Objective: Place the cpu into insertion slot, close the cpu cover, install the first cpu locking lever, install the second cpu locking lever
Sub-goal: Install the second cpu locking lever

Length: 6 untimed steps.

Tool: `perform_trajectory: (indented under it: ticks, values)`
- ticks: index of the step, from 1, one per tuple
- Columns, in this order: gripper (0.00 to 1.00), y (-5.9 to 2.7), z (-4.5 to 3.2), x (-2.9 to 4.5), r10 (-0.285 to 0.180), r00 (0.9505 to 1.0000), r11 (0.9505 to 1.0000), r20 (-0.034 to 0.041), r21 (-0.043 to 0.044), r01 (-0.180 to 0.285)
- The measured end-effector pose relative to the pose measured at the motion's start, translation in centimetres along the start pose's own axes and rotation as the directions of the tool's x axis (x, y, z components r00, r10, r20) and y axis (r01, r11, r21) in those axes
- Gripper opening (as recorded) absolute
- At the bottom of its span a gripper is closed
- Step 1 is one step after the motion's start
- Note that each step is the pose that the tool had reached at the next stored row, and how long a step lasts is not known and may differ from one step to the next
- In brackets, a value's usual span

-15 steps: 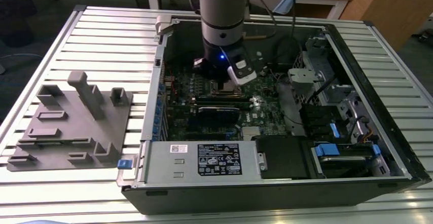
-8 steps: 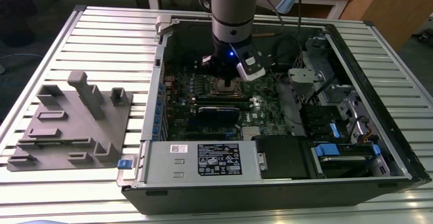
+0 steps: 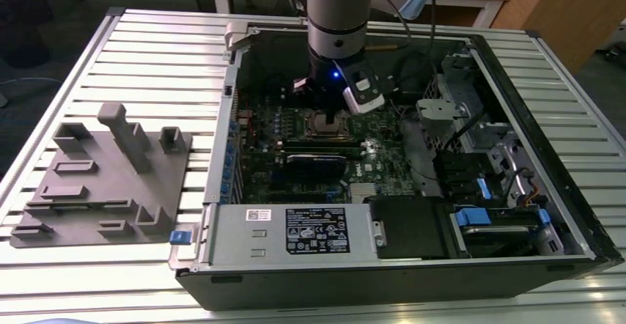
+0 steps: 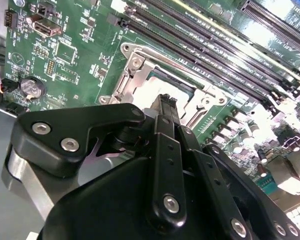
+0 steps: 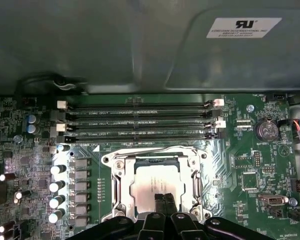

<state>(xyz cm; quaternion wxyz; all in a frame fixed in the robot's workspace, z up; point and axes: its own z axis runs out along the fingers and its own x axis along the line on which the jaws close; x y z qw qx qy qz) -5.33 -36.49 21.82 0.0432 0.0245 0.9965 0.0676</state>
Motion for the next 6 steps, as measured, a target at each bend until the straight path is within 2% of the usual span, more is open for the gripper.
perform_trajectory:
  ticks: [6]
  values:
    - [0.11,0.02,0.0,0.0,0.0,1.0,1.0,0.0,0.0001,0.0]
